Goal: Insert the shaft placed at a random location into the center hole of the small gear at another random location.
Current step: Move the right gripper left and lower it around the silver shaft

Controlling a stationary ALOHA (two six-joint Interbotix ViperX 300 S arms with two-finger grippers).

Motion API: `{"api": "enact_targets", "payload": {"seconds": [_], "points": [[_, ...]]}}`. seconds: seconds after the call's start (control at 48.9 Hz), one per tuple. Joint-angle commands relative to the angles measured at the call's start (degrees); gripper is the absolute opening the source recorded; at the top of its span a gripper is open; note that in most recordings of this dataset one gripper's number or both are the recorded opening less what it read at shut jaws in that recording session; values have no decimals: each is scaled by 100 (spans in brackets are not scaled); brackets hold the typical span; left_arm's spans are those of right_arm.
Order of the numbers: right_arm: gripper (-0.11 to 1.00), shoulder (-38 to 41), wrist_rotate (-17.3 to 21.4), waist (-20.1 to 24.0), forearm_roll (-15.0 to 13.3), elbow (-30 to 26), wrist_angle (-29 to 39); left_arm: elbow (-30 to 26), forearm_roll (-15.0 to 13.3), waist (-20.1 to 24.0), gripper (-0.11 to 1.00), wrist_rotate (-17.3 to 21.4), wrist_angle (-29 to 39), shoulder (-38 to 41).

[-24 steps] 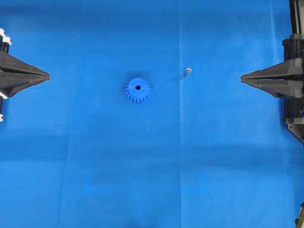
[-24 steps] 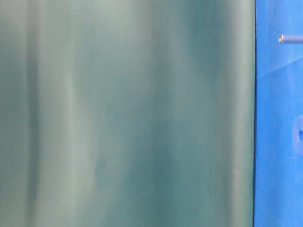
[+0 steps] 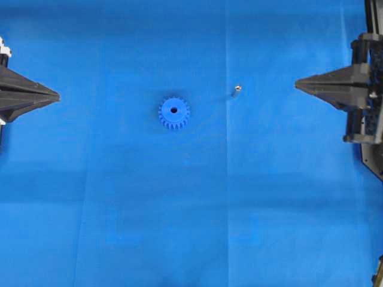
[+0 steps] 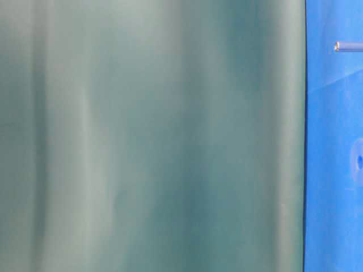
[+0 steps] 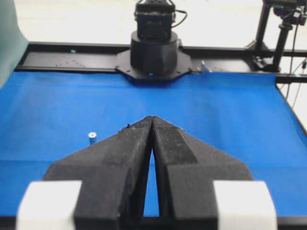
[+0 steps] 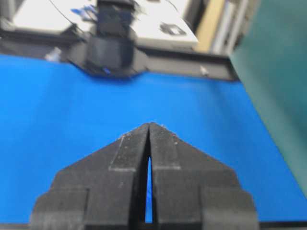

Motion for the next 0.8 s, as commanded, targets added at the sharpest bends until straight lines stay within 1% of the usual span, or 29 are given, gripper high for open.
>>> {"api": "enact_targets", "payload": {"seconds": [0.0, 0.082, 0.164, 0.184, 0.286, 0.388, 0.429, 0.45, 0.531, 0.634, 0.715, 0.777], "points": [[-5, 193, 9, -141, 18, -18, -88, -44, 0, 53, 0, 9, -26, 9], [2, 413, 18, -185, 18, 9, -211, -44, 9, 79, 0, 9, -26, 9], [16, 729, 18, -220, 79, 26, -387, -44, 9, 105, 0, 9, -9, 0], [20, 826, 18, -237, 105, 26, -448, -44, 0, 105, 0, 9, -9, 0], [51, 1485, 18, -422, 343, 62, -905, -44, 9, 114, 0, 9, 9, -26], [81, 2232, 18, -466, 387, 97, -1485, -26, 9, 114, 0, 9, 9, -44], [89, 2540, 18, -475, 413, 88, -1714, -9, 0, 105, 0, 9, 9, -44], [90, 2689, 18, -475, 431, 79, -1819, -9, 9, 114, 0, 9, 9, -44], [86, 3287, 18, -501, 598, 44, -2285, 0, 9, 114, 0, 9, 9, -44], [89, 3981, 18, -501, 835, -9, -2769, 0, 9, 114, 0, 9, 18, -53], [89, 4509, 18, -501, 967, -79, -3076, 9, 9, 114, 0, 9, 18, -62], [89, 4790, 26, -501, 1028, -123, -3182, 9, 0, 114, 0, 9, 18, -70]]}}
